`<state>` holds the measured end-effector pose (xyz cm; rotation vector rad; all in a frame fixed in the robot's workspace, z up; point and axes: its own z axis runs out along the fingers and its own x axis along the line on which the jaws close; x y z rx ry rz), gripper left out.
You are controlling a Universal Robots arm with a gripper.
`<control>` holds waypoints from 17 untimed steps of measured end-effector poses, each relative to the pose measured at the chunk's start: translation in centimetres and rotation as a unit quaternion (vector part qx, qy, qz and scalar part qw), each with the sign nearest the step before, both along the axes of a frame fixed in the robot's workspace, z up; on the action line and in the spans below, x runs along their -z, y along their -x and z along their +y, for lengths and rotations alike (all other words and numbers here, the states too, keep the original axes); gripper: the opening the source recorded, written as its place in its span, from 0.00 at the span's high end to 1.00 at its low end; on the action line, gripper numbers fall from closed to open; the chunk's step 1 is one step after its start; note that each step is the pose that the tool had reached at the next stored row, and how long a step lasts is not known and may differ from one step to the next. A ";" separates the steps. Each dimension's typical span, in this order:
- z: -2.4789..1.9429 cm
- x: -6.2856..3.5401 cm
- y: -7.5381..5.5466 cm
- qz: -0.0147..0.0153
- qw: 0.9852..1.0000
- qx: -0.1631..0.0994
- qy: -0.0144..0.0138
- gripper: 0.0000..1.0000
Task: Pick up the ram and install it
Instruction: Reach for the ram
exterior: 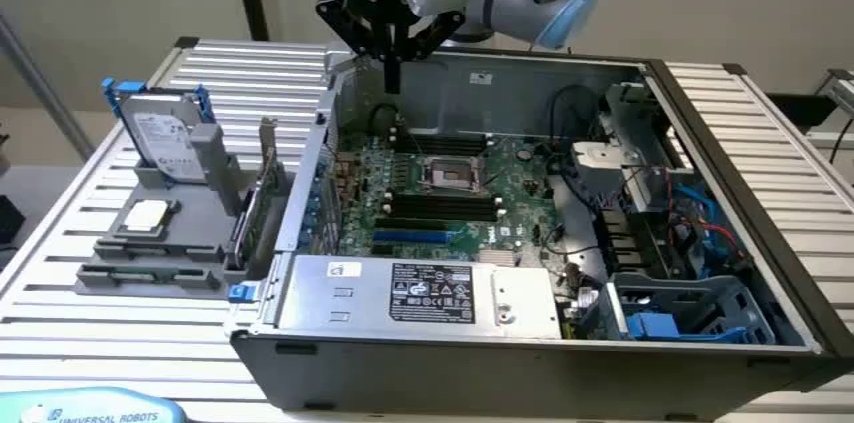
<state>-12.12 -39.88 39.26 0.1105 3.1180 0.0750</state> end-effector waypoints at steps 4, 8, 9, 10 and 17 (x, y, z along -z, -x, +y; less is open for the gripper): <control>0.00 0.00 0.0 0.000 1.000 0.000 0.000 0.89; 0.00 0.00 0.0 0.000 1.000 0.000 0.000 0.89; 0.00 0.00 0.0 0.000 1.000 0.000 0.000 0.89; 0.00 0.00 0.0 0.000 1.000 0.000 0.000 0.89; 0.00 0.00 0.0 0.000 1.000 0.000 0.000 0.89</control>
